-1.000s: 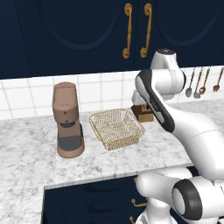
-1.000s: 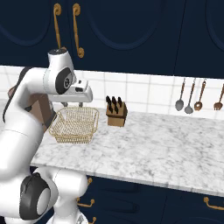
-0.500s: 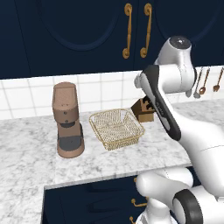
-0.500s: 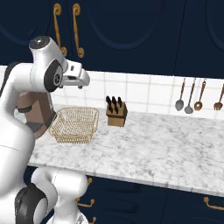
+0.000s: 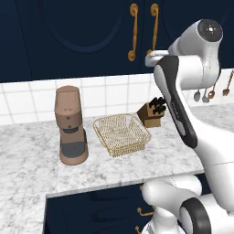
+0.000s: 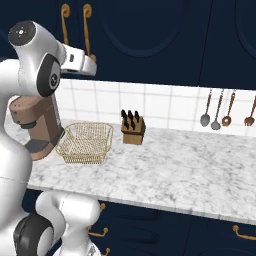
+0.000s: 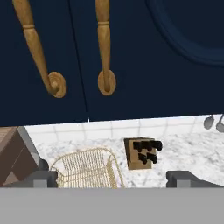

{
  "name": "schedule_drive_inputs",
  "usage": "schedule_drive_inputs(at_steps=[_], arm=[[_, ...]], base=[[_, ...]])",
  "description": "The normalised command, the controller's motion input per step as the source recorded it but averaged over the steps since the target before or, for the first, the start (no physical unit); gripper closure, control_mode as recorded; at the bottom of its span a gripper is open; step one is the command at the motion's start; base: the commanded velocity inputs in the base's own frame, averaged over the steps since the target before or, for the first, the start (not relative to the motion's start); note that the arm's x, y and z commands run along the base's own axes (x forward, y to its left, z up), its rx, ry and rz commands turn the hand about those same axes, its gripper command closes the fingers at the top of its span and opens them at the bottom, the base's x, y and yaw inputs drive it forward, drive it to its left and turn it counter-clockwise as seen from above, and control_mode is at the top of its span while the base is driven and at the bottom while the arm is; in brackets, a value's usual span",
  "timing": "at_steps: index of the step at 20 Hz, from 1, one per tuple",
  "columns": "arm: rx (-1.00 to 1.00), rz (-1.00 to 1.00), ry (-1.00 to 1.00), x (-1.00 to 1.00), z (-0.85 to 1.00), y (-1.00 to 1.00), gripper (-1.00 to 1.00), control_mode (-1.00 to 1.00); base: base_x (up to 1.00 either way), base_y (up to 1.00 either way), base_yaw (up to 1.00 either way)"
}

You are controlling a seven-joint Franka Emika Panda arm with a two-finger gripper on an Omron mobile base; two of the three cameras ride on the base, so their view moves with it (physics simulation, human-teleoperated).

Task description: Open the cabinet, pick up the bread from the cabinet and place it in the basket. Then move the basket to the dining counter.

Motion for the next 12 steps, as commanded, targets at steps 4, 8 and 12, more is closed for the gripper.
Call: schedule_drive_inputs(at_steps=[4,8,12], arm=[[0.2,0.0,0.1,0.19,0.88,0.0,-1.0,-1.0],[0.0,-0.02,0.0,0.57,0.52,-0.06,-1.0,-1.0],[-0.18,-0.01,-0.14,0.61,0.0,0.0,-1.0,-1.0]], base=[[0.0,0.0,0.0],[0.0,0.0,0.0],[0.0,0.0,0.0]])
